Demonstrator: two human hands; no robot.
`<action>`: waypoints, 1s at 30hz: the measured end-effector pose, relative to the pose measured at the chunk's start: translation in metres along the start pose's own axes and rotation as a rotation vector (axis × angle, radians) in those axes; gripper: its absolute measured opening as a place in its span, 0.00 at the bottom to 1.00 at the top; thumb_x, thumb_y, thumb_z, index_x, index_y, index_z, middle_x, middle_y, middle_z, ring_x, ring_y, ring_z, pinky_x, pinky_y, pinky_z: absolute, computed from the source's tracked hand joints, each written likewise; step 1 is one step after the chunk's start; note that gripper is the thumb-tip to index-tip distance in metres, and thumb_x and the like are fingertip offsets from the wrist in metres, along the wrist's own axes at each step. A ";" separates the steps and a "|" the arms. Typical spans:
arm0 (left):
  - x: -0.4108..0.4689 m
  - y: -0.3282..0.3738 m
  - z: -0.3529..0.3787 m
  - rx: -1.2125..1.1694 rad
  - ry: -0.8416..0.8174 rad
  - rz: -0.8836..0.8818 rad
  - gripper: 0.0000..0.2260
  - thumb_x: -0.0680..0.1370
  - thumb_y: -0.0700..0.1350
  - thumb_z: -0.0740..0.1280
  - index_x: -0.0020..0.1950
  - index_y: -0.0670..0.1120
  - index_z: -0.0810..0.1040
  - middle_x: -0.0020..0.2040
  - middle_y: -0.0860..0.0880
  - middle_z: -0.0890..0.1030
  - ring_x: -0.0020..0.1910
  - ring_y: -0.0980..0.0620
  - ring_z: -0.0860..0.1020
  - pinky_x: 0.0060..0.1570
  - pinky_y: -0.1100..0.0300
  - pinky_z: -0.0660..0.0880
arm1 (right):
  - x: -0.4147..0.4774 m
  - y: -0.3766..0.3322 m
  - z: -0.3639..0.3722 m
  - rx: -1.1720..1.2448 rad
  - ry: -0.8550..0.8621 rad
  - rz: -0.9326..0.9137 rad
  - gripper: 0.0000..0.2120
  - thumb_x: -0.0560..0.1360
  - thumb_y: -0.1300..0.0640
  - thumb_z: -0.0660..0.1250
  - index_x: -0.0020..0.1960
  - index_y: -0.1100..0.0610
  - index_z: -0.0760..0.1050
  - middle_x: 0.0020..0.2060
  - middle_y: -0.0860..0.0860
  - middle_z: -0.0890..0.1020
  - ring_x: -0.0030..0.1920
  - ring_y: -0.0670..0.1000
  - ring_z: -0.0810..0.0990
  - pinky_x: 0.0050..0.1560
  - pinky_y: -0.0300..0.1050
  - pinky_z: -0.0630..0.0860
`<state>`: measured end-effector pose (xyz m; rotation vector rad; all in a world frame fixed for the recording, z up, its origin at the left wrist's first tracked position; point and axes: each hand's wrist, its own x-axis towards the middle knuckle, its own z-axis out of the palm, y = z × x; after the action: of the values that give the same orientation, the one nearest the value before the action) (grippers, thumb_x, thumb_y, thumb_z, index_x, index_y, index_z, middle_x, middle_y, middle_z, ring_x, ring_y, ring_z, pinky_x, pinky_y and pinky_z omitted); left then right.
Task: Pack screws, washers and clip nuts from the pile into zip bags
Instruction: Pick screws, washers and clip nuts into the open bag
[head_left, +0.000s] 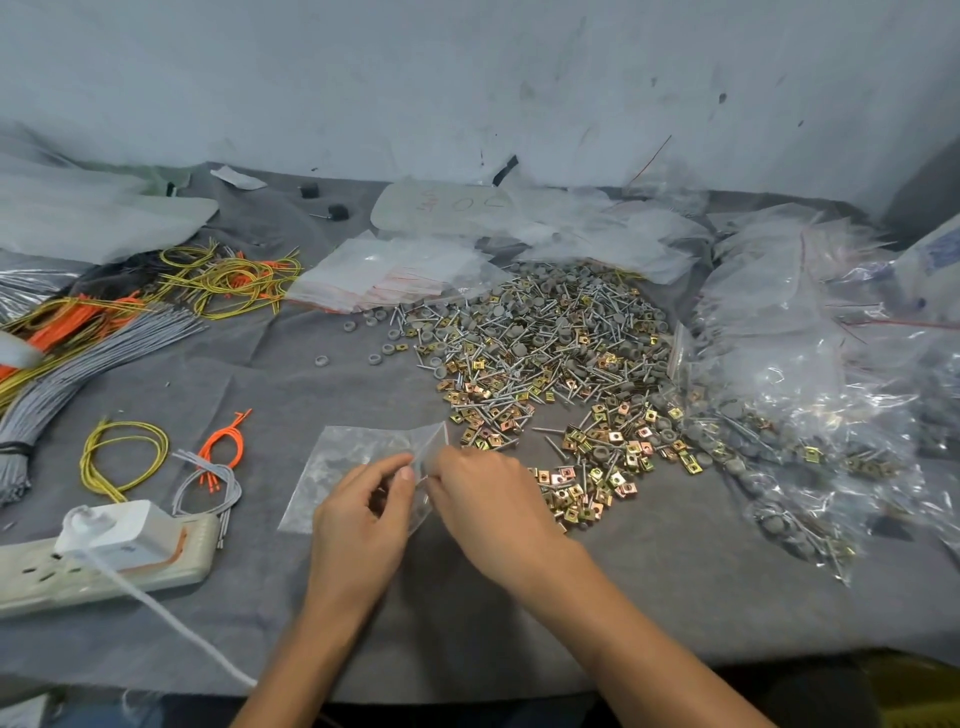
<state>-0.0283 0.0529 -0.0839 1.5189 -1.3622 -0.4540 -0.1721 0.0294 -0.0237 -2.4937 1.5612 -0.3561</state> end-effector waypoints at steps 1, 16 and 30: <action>-0.001 0.001 0.000 -0.003 -0.001 0.007 0.07 0.79 0.43 0.70 0.54 0.51 0.85 0.47 0.60 0.83 0.47 0.64 0.80 0.47 0.75 0.71 | 0.000 0.000 0.000 0.033 0.007 -0.007 0.09 0.83 0.51 0.61 0.55 0.56 0.75 0.51 0.55 0.82 0.54 0.61 0.80 0.47 0.51 0.73; -0.002 0.004 -0.001 -0.056 0.011 -0.027 0.07 0.78 0.43 0.71 0.54 0.53 0.84 0.45 0.56 0.84 0.40 0.56 0.79 0.41 0.70 0.72 | 0.021 0.111 -0.030 -0.226 -0.119 0.285 0.10 0.80 0.50 0.65 0.44 0.55 0.73 0.46 0.53 0.78 0.49 0.57 0.78 0.46 0.51 0.76; -0.003 0.009 -0.003 -0.039 -0.001 -0.022 0.07 0.78 0.43 0.71 0.54 0.50 0.85 0.46 0.55 0.84 0.41 0.56 0.79 0.41 0.69 0.72 | 0.012 0.073 -0.035 0.120 -0.090 0.164 0.11 0.79 0.54 0.62 0.42 0.59 0.78 0.38 0.53 0.82 0.39 0.54 0.81 0.40 0.50 0.79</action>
<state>-0.0312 0.0578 -0.0763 1.5028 -1.3313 -0.4922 -0.2403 -0.0135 -0.0090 -2.2426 1.6432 -0.2987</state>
